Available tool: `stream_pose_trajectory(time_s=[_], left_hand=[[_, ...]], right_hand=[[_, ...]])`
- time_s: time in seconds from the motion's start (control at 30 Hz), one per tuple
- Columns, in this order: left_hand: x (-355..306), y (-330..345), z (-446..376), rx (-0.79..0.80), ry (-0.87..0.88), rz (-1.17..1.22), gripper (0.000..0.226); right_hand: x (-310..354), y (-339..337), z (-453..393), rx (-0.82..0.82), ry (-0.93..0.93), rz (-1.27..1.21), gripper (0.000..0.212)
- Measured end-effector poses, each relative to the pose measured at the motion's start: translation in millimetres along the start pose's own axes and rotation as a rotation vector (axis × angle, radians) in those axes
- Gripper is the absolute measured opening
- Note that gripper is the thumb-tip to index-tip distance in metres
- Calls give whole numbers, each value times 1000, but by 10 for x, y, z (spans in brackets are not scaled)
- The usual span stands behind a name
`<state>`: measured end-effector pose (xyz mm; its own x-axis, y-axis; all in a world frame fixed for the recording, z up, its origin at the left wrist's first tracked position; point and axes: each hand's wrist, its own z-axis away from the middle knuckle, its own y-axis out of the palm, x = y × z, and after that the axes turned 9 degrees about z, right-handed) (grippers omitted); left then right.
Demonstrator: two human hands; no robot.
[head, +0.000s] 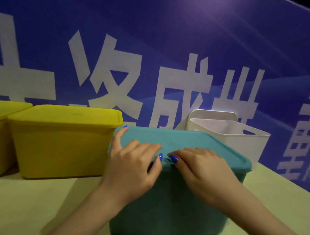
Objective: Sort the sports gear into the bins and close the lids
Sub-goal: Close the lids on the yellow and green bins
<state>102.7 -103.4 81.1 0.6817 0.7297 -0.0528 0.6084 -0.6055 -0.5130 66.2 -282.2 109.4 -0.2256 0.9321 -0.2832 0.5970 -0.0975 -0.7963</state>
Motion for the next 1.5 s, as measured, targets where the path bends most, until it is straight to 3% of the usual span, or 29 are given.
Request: stream_pose_trajectory(time_s=[0.03,0.13,0.33,0.67,0.87,1.0,1.2,1.5], left_hand=[[30,64,66,-80,30,-54,31],[74,213,245,-236,98,-101,38],[175,366,321,-346,172,2,37],[505,988,-16,-333,72,-74,25],[650,1261,-161,-250,98,-171,37],[690,1414,-248,-216,107,-216,31],[974,1613,-356,-177,112,-383,48],[1240,1833,-574,-69,-13,-459,53]], right_hand=[[18,98,108,-42,20,78,39],[-15,424,372,-100,117,145,55],[-205,713,282,-316,70,-98,60],[-449,1274,-198,-377,109,-171,59],[-715,1541,-496,-349,85,-239,75],[-892,1740,-678,-337,91,-268,72],[-902,1921,-968,-359,114,-173,63],[-904,2278,-1392,-370,175,-114,71]])
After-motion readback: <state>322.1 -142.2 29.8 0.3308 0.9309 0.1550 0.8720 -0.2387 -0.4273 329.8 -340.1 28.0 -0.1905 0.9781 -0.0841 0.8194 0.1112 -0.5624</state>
